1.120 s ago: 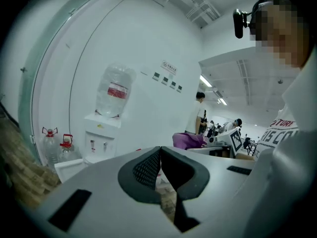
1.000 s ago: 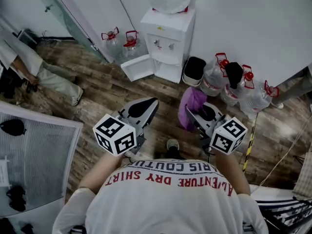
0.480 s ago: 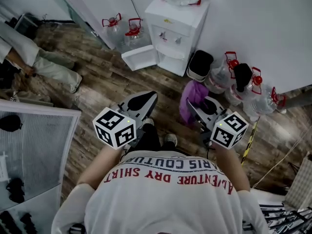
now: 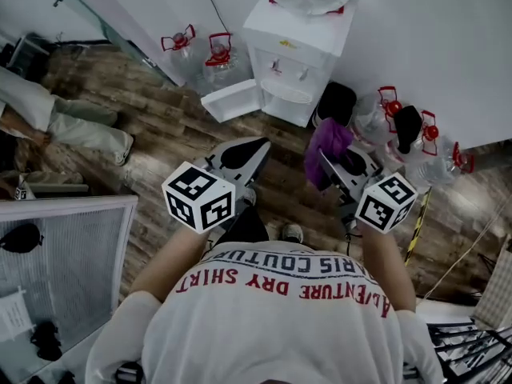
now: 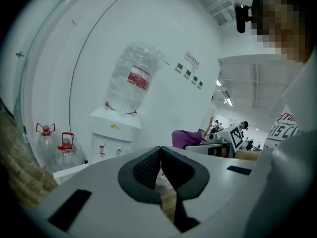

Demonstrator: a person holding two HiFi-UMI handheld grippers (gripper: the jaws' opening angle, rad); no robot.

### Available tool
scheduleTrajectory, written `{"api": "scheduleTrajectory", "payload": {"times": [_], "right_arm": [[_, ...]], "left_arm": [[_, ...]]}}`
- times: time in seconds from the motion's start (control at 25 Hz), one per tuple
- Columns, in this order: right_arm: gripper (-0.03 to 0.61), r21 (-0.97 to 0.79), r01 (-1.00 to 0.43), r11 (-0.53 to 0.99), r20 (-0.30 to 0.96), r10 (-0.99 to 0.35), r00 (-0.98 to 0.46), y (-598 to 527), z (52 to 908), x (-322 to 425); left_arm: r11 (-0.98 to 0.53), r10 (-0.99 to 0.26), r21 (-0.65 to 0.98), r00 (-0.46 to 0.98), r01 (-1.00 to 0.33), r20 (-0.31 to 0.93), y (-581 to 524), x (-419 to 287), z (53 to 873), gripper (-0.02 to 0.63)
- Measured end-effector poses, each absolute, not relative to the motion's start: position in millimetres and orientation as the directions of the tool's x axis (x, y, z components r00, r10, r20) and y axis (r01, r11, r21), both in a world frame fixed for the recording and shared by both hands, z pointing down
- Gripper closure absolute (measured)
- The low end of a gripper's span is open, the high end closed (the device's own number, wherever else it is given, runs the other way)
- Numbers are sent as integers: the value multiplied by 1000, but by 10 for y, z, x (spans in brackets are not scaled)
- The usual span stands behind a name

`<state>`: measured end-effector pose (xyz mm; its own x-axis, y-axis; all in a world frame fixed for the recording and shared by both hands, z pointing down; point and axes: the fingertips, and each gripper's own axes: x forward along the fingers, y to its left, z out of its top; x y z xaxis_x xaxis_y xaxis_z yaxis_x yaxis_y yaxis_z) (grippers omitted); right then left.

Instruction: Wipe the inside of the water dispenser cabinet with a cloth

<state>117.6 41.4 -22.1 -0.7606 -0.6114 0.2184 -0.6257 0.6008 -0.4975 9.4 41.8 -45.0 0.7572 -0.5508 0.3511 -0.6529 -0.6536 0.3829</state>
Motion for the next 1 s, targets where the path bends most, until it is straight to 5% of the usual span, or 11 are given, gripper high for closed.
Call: {"api": "scheduleTrajectory", "payload": {"times": [0.6,1.0], "right_arm": [[483,-499,-717,487,317,-667,-674,-654,556,510],[483,-473,-703,531,311,-646,-697,-1020,1758,646]], "left_arm": [[-746,-403,391,833,-539,380,-782,-508,318,586],[-726,-482,345,798,-595,362,-1190,-465,1507,586]]}}
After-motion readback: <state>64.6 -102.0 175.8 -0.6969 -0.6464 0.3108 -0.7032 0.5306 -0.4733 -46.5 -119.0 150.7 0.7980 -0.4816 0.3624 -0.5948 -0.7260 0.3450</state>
